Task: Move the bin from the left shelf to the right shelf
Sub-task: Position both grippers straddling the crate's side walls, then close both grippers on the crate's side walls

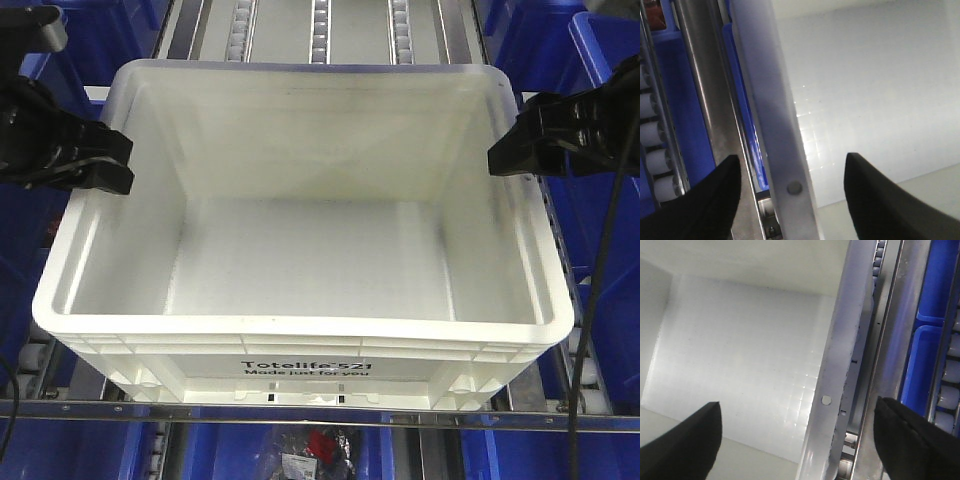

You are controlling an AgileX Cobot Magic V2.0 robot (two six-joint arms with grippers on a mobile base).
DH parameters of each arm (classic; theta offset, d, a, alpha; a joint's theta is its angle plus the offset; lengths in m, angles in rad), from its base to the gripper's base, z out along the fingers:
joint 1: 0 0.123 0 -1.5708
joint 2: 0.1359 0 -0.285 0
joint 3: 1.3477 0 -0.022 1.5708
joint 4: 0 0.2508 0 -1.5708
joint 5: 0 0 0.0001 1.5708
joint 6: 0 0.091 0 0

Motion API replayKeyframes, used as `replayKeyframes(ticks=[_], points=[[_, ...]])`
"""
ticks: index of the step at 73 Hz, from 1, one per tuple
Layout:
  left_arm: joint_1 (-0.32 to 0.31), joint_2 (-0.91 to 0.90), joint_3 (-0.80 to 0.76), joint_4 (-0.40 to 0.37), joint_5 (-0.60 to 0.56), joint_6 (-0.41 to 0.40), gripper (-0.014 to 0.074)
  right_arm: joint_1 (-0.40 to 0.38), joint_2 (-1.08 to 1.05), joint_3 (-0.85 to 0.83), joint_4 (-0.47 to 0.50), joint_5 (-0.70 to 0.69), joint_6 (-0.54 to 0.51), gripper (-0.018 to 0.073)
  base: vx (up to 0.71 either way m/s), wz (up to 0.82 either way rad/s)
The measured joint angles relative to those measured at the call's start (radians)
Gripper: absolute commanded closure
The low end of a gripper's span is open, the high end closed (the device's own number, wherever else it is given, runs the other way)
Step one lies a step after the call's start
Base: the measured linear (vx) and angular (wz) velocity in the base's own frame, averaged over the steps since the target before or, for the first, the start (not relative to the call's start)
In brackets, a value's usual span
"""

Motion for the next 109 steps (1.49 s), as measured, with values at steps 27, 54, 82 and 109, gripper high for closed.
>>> replayKeyframes(ticks=[27,54,82,109], points=[[0.0,0.054,-0.002,0.0,-0.021,0.0,0.0164,0.009,0.039,-0.016,0.002,0.0,-0.028,-0.0034,-0.01,-0.03],[0.0,0.055,-0.002,0.022,-0.028,-0.042,0.0164,0.003,0.182,-0.011,-0.014,-0.008,-0.058,-0.0034,-0.01,-0.06],[0.0,0.055,-0.002,0.065,-0.049,-0.071,0.0164,0.003,0.176,-0.016,0.001,-0.022,-0.061,-0.0034,0.0,0.0],[0.0,0.055,-0.002,0.065,-0.063,-0.071,0.0164,0.003,0.199,-0.016,0.053,-0.068,-0.086,-0.0034,0.0,0.0]])
